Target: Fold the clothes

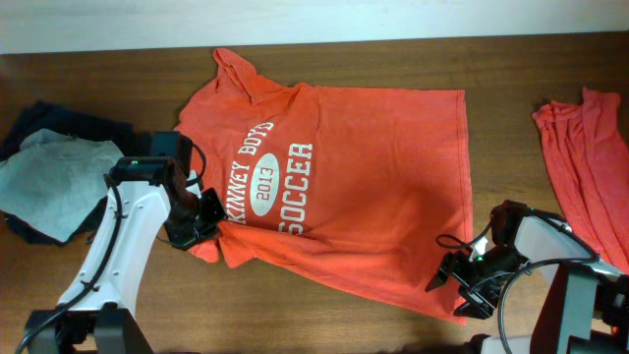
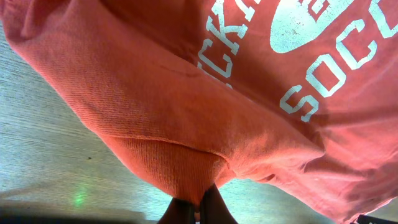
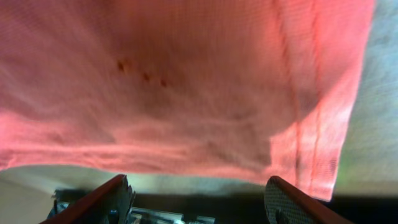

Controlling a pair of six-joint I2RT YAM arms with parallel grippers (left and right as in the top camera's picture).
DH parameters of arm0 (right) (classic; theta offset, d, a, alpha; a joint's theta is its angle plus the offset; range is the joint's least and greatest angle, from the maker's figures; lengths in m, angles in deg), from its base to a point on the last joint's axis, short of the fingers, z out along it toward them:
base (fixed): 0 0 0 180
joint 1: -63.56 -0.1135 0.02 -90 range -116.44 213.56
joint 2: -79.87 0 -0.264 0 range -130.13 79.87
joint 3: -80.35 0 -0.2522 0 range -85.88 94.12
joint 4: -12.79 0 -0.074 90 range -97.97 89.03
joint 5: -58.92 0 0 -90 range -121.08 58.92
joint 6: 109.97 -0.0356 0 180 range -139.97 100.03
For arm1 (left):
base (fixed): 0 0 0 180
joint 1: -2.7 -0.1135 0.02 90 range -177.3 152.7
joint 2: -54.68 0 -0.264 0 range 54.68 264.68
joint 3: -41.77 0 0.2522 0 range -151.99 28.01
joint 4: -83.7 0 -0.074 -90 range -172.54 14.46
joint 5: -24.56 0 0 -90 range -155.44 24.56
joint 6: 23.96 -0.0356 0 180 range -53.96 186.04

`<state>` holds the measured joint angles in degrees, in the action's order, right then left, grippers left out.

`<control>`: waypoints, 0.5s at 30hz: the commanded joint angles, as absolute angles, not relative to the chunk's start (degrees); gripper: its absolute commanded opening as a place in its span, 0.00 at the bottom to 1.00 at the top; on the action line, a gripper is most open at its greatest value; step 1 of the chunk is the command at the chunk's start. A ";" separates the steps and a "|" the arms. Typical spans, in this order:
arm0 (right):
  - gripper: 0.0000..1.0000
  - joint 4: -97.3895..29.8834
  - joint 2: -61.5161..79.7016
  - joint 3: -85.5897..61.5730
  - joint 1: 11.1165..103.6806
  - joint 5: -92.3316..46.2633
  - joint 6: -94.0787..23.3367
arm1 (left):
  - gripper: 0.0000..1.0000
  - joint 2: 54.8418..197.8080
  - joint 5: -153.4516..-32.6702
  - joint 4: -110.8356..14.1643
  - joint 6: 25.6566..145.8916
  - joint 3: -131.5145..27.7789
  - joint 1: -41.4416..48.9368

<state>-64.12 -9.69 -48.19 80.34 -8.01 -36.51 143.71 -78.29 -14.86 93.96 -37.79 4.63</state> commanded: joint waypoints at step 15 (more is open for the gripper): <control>0.60 -58.35 -8.78 -49.35 80.01 -18.08 -43.22 | 0.01 143.14 -77.65 -16.09 93.39 -38.16 4.79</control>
